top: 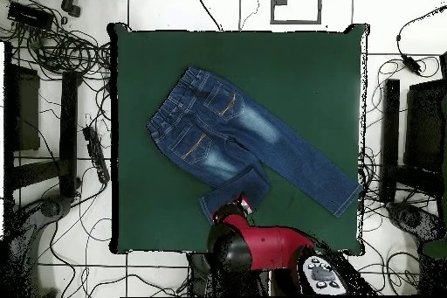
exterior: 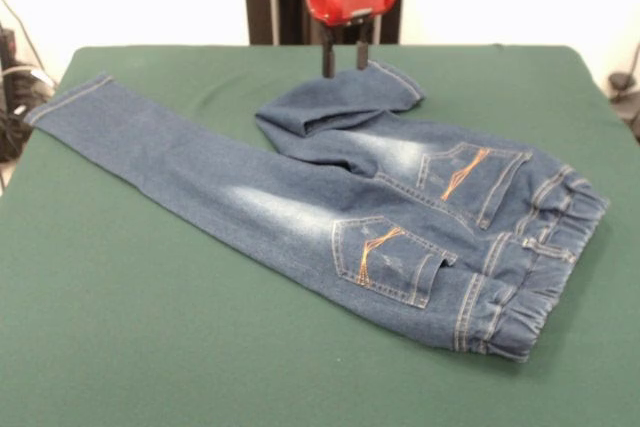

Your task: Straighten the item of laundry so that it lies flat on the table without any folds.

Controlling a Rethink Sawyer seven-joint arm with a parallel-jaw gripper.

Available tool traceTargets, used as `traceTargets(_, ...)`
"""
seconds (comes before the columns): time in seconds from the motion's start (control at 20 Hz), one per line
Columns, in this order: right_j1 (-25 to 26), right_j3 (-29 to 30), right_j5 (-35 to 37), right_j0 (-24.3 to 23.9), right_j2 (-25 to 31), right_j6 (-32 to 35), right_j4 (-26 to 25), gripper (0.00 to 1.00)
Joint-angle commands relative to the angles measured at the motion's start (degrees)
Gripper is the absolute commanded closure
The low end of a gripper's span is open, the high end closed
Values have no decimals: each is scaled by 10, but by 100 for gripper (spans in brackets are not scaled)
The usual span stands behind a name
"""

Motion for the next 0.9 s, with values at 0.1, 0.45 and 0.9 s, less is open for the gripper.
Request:
traceTargets(0.1,84,-7,24,26,56,160,69,0)
traceTargets(0.45,134,-55,74,27,55,122,90,0)
traceTargets(0.9,128,-50,104,32,51,117,100,0)
